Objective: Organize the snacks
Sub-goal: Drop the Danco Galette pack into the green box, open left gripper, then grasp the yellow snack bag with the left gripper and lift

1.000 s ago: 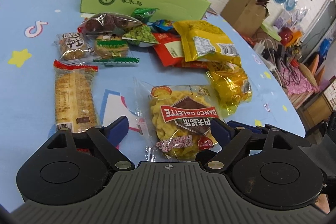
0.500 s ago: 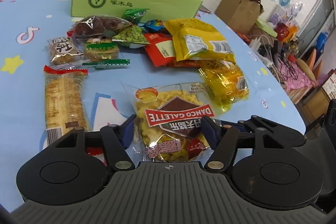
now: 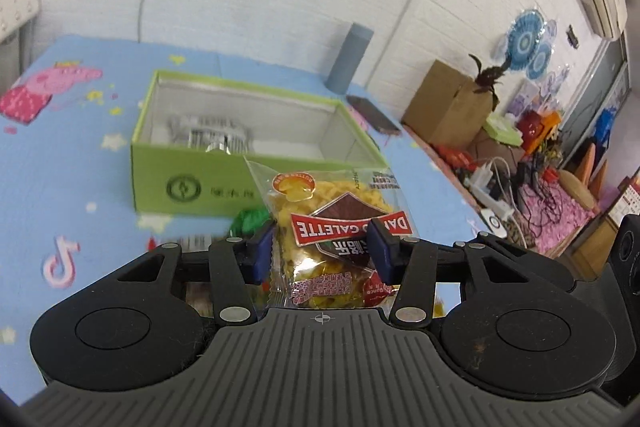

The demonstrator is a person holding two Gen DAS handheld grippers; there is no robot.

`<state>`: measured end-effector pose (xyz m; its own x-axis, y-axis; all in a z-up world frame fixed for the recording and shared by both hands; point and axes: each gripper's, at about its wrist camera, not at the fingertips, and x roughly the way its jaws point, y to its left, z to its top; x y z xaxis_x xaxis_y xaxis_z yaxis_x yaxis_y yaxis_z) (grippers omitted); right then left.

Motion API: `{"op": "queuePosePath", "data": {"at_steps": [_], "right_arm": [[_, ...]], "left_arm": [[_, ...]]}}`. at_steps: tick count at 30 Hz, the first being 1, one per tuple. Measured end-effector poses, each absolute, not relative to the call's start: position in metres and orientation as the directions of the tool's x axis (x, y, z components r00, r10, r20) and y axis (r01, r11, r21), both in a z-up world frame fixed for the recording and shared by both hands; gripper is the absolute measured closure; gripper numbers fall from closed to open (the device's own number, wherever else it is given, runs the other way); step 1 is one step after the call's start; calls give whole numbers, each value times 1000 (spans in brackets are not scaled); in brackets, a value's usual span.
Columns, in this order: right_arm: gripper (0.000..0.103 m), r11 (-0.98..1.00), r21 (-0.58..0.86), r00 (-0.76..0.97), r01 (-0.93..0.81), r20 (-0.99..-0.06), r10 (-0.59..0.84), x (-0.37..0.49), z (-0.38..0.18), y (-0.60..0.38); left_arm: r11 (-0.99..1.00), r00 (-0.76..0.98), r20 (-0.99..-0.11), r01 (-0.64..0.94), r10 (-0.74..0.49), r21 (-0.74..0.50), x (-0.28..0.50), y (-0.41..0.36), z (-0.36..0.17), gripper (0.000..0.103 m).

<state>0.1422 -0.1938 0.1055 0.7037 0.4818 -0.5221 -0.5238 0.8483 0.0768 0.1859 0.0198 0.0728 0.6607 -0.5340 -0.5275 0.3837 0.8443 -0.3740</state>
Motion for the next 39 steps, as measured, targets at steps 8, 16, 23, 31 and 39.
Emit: {"op": "queuePosePath", "data": {"at_steps": [8,16,23,31,39], "right_arm": [[12,863,54,687,-501,-582,435,284,118,-212],[10,894,78,674,-441,-629,387,348,87,-237],[10,889,97,707,-448,-571,418,290,103,-262],[10,908,163,711,-386,-574,406,179,86,-298],[10,922,197,713,-334,-587,384,117,56,-303]], "left_arm": [[860,637,-578,371,-510,-351,321,-15,82,67],[851,600,-604,344,-524,-397,386,-30,49,37],[844,652,-536,403,-536,-354,326,-21,70,28],[807,587,-554,450,-591,-383,230,-25,43,25],[803,520,-614,417,-594,-425,184,-36,0,25]]}}
